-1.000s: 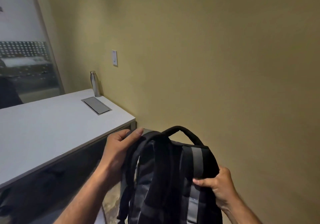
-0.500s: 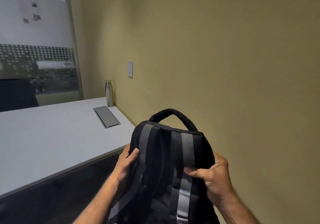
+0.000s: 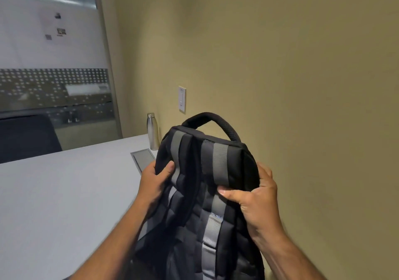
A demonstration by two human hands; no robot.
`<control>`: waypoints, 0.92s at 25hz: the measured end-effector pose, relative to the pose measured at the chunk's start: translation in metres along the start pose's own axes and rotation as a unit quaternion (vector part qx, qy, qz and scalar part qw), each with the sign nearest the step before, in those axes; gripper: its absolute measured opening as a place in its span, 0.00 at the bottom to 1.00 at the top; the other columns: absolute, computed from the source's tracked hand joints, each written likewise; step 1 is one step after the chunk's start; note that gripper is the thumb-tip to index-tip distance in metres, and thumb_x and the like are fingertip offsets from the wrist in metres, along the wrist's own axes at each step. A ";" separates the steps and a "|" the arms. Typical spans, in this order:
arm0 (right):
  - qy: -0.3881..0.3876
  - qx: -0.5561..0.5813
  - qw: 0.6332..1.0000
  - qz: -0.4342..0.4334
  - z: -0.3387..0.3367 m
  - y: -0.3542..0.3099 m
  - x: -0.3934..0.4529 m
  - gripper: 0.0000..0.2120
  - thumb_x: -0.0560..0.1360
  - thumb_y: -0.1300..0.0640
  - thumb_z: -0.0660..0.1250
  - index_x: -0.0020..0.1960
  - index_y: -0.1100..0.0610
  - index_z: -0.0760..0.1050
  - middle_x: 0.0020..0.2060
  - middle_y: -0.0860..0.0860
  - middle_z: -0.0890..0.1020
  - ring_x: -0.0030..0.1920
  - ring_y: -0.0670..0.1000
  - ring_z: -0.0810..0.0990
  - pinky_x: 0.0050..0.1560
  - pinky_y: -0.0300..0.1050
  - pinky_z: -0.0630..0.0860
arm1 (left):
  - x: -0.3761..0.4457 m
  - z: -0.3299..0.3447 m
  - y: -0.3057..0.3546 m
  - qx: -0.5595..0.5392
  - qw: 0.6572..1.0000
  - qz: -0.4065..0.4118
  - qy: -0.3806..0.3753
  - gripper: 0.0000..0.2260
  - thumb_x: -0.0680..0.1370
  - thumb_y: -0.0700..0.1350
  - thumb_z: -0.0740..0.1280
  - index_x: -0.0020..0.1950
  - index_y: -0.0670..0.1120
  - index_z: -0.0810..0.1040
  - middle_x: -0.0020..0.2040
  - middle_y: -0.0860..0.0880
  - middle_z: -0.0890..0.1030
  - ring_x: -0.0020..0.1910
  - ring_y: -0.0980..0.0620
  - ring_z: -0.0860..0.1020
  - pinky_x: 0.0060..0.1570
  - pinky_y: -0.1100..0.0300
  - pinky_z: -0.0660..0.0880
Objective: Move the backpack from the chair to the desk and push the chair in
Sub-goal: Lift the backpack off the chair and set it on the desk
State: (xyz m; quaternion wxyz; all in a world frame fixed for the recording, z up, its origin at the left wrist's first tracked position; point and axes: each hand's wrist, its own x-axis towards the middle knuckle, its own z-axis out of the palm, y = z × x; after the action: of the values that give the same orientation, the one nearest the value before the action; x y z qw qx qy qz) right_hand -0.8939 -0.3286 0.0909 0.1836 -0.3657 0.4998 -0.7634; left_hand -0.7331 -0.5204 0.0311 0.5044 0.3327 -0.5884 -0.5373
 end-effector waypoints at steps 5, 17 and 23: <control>-0.046 0.019 0.998 -0.026 0.053 0.041 0.085 0.29 0.60 0.80 0.80 0.50 0.52 0.84 0.48 0.50 0.90 0.51 0.54 0.89 0.57 0.56 0.86 | 0.108 -0.007 0.003 0.036 0.998 0.042 0.021 0.19 0.78 0.53 0.72 0.65 0.45 0.80 0.58 0.47 0.85 0.58 0.47 0.83 0.60 0.48 0.80; -0.047 -0.010 0.998 -0.040 0.164 0.153 0.239 0.27 0.63 0.67 0.85 0.49 0.39 0.83 0.48 0.39 0.89 0.50 0.44 0.88 0.56 0.46 0.86 | 0.318 -0.030 -0.014 0.081 0.995 0.034 0.048 0.13 0.76 0.49 0.76 0.58 0.49 0.80 0.54 0.49 0.86 0.53 0.50 0.84 0.50 0.56 0.81; 0.014 -0.032 0.999 -0.012 0.215 0.212 0.271 0.30 0.65 0.67 0.84 0.64 0.52 0.82 0.56 0.44 0.88 0.58 0.47 0.86 0.64 0.55 0.83 | 0.398 -0.034 -0.045 0.071 0.997 -0.024 -0.034 0.10 0.79 0.45 0.72 0.58 0.50 0.76 0.52 0.49 0.83 0.50 0.52 0.83 0.45 0.60 0.83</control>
State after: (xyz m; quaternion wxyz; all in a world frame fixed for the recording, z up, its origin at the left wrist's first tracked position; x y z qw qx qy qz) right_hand -0.9326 -0.7303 0.0526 0.1555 -0.3664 0.5223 -0.7542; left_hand -0.8147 -0.9107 0.0789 0.4466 0.3632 -0.6336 -0.5169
